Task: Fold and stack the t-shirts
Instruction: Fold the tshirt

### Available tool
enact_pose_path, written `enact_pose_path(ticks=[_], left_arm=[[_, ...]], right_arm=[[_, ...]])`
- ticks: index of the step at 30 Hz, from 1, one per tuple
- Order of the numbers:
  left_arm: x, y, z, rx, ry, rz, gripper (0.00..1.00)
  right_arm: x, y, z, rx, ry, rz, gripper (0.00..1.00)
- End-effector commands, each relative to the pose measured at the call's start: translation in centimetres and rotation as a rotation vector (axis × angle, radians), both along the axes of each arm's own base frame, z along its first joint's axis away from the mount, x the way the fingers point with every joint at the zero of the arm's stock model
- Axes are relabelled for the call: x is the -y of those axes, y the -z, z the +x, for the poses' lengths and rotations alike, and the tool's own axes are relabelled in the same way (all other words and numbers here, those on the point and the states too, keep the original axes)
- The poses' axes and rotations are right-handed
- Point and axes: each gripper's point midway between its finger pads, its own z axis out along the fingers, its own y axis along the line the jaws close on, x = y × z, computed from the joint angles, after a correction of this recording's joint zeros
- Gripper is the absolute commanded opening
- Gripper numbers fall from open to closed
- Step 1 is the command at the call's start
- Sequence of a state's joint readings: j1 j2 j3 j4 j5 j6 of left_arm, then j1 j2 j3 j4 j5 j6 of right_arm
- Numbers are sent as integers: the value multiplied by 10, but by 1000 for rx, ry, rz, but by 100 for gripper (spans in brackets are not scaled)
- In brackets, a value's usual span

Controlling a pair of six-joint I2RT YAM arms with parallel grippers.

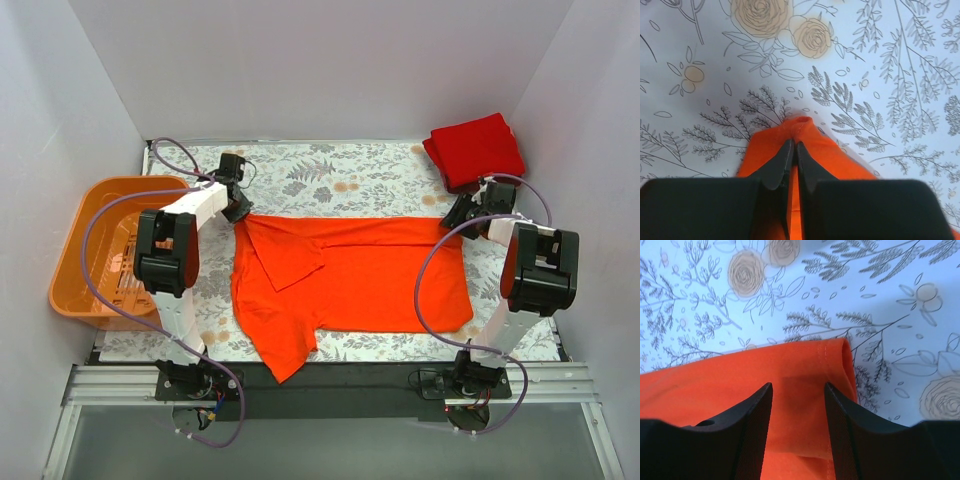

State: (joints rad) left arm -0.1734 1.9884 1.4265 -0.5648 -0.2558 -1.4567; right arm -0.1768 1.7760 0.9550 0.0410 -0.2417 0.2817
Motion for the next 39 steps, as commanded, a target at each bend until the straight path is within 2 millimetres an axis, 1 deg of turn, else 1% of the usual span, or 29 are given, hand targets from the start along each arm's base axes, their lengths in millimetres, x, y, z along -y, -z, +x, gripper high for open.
enact_pose_path(ticks=[1, 4, 6, 7, 8, 11, 12, 16, 18, 19, 20, 21, 22, 23, 24, 25, 26, 27, 29, 30, 31, 32, 33, 35, 36, 37, 39], left_arm=[[-22, -4, 12, 24, -24, 60, 0], [-34, -5, 16, 25, -36, 93, 0], [-36, -2, 17, 21, -31, 100, 0], [-31, 6, 20, 2, 1, 88, 0], [-26, 11, 22, -9, 24, 70, 0], [-19, 13, 24, -7, 44, 39, 2], [-17, 12, 25, -4, 49, 33, 6], [-16, -2, 29, 32, 69, 32, 13], [-15, -12, 29, 51, 76, 30, 16], [-13, -16, 29, 58, 80, 24, 21], [-12, -24, 29, 75, 83, 20, 22], [-12, -27, 29, 80, 85, 19, 25], [-10, -32, 29, 91, 89, 14, 30], [-8, -35, 28, 96, 95, 9, 34], [-7, -45, 28, 116, 97, 6, 37], [-6, -50, 28, 127, 100, 2, 40], [-4, -55, 27, 137, 108, -3, 46], [-3, -67, 26, 161, 111, -3, 49], [1, -77, 23, 175, 115, -6, 50], [2, -87, 21, 189, 117, -6, 51], [4, -91, 18, 193, 119, -6, 51], [10, -95, 16, 198, 131, -7, 51], [12, -101, 10, 204, 139, -6, 51], [23, -100, 3, 198, 168, -13, 49], [31, -93, -4, 178, 198, -14, 45], [36, -90, -8, 168, 210, -19, 44], [44, -75, -17, 129, 232, -26, 39]], right_arm=[[28, 26, -4, -71, 89, -12, 53], [40, 22, 3, -60, 114, -18, 53], [44, 17, 9, -42, 103, -29, 53], [42, 11, 15, -22, 73, -24, 53], [37, 8, 17, -13, 45, -12, 54], [34, -1, 21, 9, 19, -2, 54], [32, -6, 22, 21, 11, -3, 54], [23, -30, 26, 79, -30, 12, 55], [15, -42, 21, 85, -43, 24, 55], [10, -44, 19, 90, -54, 32, 55], [7, -52, 18, 106, -58, 32, 55], [2, -54, 16, 108, -65, 39, 55], [0, -54, 12, 105, -66, 39, 55], [0, -60, 10, 116, -60, 34, 55], [1, -61, 8, 118, -49, 31, 55], [1, -60, 4, 113, -42, 26, 54], [3, -60, 1, 114, -31, 15, 51], [3, -60, -1, 111, -31, 16, 50], [-3, -58, -4, 106, -49, 43, 45], [-4, -56, -6, 99, -52, 52, 44], [-6, -54, -7, 96, -55, 60, 43], [-7, -51, -9, 85, -52, 67, 42], [-7, -49, -10, 78, -50, 72, 41], [-8, -43, -11, 65, -50, 78, 41], [-9, -40, -12, 58, -52, 81, 41], [-9, -38, -12, 53, -51, 81, 41], [-7, -32, -13, 40, -45, 80, 41]])
